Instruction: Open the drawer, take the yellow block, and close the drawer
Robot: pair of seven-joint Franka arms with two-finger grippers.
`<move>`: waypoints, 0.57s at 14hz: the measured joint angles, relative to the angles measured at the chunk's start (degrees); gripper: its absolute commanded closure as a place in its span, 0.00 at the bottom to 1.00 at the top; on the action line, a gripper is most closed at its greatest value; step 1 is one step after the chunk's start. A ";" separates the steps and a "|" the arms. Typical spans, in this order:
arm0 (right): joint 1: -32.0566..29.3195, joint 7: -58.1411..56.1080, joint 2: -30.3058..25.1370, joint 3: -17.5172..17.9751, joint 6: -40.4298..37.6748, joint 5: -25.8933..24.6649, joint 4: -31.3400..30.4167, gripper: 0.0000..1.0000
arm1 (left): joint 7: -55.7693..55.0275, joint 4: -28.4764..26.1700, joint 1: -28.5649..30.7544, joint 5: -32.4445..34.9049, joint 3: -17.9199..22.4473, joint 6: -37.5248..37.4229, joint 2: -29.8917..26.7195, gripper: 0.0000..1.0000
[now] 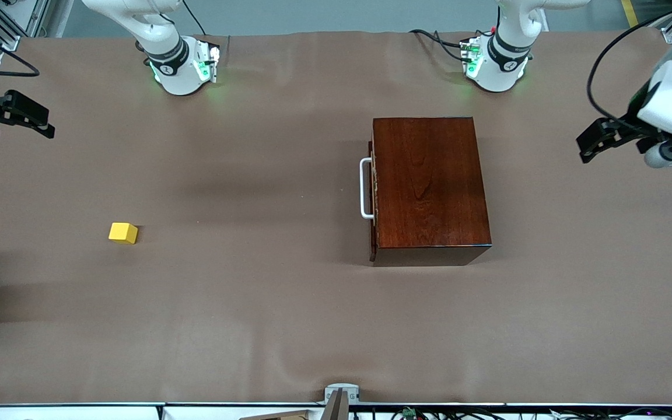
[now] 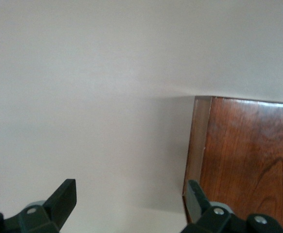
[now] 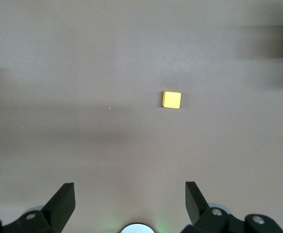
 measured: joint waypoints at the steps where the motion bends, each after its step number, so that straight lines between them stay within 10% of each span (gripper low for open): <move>1: 0.00 0.00 0.00 0.00 0.00 0.00 0.00 0.00 | 3.13 -0.63 2.04 -1.72 -0.45 -0.07 -0.54 0.00; 8: 0.00 0.00 0.00 0.00 0.00 0.00 0.00 0.00 | 8.17 -2.97 5.83 -3.84 -2.97 -1.08 -3.27 0.00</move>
